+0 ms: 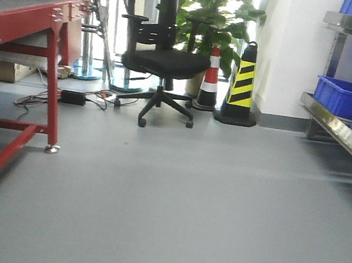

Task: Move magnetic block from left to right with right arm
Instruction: 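Drive toward the office chair holding the cube in the right gripper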

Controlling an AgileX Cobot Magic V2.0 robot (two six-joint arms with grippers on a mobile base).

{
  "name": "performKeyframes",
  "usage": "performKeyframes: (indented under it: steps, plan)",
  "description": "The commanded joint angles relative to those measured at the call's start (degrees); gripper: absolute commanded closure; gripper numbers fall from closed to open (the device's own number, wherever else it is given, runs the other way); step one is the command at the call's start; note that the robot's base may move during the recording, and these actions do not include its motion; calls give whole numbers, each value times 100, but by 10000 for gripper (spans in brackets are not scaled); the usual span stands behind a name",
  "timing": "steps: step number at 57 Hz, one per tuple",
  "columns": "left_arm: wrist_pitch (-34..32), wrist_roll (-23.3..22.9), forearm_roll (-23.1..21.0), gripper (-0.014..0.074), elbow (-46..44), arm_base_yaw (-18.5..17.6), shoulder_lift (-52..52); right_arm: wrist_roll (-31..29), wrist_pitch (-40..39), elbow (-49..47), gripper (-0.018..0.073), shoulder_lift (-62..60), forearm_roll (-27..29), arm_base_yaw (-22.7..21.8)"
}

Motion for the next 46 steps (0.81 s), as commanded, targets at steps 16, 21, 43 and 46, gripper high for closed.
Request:
performKeyframes:
  steps: [16,21,43,46]
  plan:
    - [-473,-43,-15,722,46,-29,-61,-52,-489,-168,313,69,-64,-26]
    - [-473,-43,-15,722,46,-29,-61,-52,-489,-168,313,69,-64,-26]
    - [-473,-43,-15,722,46,-29,-61,-52,-489,-168,313,69,-64,-26]
    - [-473,-43,-15,722,46,-29,-61,-52,-489,-168,313,69,-64,-26]
